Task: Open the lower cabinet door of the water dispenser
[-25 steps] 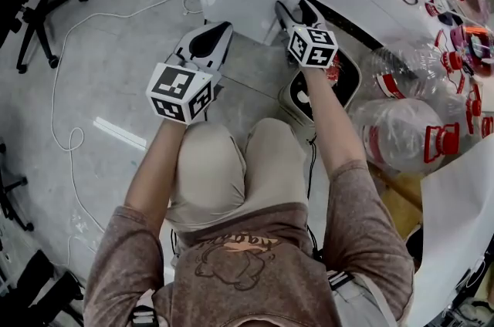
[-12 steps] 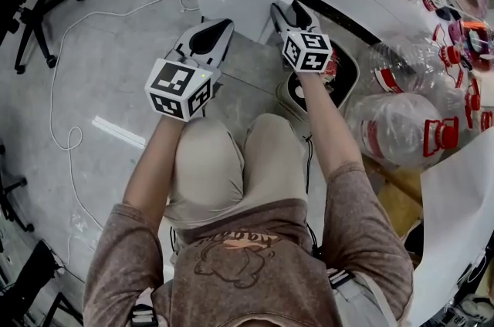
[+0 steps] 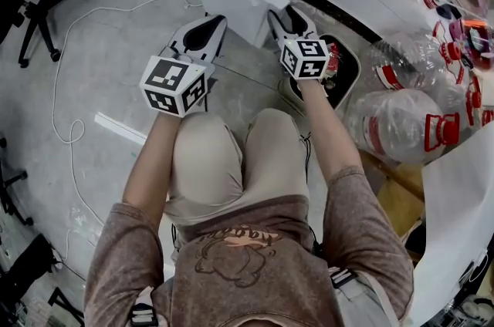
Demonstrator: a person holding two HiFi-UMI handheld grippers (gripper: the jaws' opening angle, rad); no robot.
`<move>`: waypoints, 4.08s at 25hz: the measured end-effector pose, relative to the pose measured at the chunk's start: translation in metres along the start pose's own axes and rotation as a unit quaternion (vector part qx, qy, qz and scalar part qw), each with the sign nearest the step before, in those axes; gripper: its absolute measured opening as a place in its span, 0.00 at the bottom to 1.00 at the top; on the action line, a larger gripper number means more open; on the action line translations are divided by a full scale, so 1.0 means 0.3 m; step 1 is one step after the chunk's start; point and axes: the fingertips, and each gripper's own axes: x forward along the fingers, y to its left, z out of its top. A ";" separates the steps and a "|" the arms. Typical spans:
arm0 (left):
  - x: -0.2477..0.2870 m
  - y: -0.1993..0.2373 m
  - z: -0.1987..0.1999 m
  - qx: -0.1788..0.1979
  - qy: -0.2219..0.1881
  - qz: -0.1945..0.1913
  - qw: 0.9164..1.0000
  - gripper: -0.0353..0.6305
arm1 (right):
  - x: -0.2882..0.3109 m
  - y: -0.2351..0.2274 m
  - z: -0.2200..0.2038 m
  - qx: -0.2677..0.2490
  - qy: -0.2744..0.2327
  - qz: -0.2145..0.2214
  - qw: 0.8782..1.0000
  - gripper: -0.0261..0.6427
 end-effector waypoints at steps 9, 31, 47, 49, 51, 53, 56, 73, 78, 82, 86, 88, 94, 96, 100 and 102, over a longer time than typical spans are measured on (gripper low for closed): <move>-0.036 -0.024 0.002 -0.007 0.003 0.009 1.000 0.07 | -0.039 0.091 -0.016 -0.010 0.008 0.033 0.999 0.28; -0.240 -0.022 0.025 -0.018 -0.006 0.069 0.997 0.07 | -0.080 0.447 -0.047 -0.054 0.023 0.161 0.985 0.18; -0.421 0.065 0.065 -0.025 -0.024 0.130 0.991 0.07 | -0.003 0.686 -0.045 -0.057 0.022 0.240 0.969 0.11; -0.437 0.081 0.063 -0.024 -0.023 0.139 0.990 0.07 | 0.011 0.720 -0.045 -0.059 0.021 0.250 0.966 0.11; -0.450 0.096 0.064 -0.024 -0.023 0.147 0.989 0.07 | 0.027 0.754 -0.043 -0.062 0.022 0.260 0.963 0.11; -0.463 0.115 0.067 -0.025 -0.023 0.156 0.987 0.07 | 0.046 0.789 -0.039 -0.064 0.022 0.269 0.961 0.10; -0.484 0.144 0.069 -0.030 -0.026 0.170 0.985 0.07 | 0.071 0.834 -0.037 -0.061 0.022 0.279 0.958 0.10; -0.544 0.252 0.067 -0.057 -0.048 0.214 0.974 0.07 | 0.179 0.986 -0.020 -0.065 0.017 0.314 0.947 0.09; -0.532 0.255 0.066 -0.061 -0.051 0.209 0.975 0.07 | 0.177 0.996 -0.016 -0.073 0.020 0.318 0.945 0.08; -0.509 0.243 0.048 -0.067 -0.051 0.199 0.977 0.07 | 0.156 0.975 -0.009 -0.070 0.012 0.315 0.946 0.05; -0.481 0.227 0.039 -0.071 -0.052 0.181 0.980 0.07 | 0.120 0.909 0.015 -0.071 0.008 0.298 0.952 0.05; -0.475 0.224 0.034 -0.070 -0.051 0.181 0.980 0.07 | 0.090 0.869 0.034 -0.069 0.004 0.289 0.955 0.05; -0.397 0.205 0.063 -0.046 -0.040 0.158 0.985 0.07 | 0.005 0.718 0.120 -0.050 -0.003 0.256 0.965 0.05; -0.357 0.186 0.102 -0.037 -0.040 0.142 0.988 0.07 | -0.013 0.675 0.173 -0.055 -0.008 0.246 0.968 0.05; -0.313 0.171 0.199 -0.023 -0.036 0.121 0.992 0.07 | -0.050 0.633 0.299 -0.074 -0.012 0.233 0.970 0.05; -0.315 0.180 0.257 -0.024 -0.028 0.120 0.992 0.07 | -0.075 0.626 0.374 -0.069 -0.008 0.233 0.970 0.05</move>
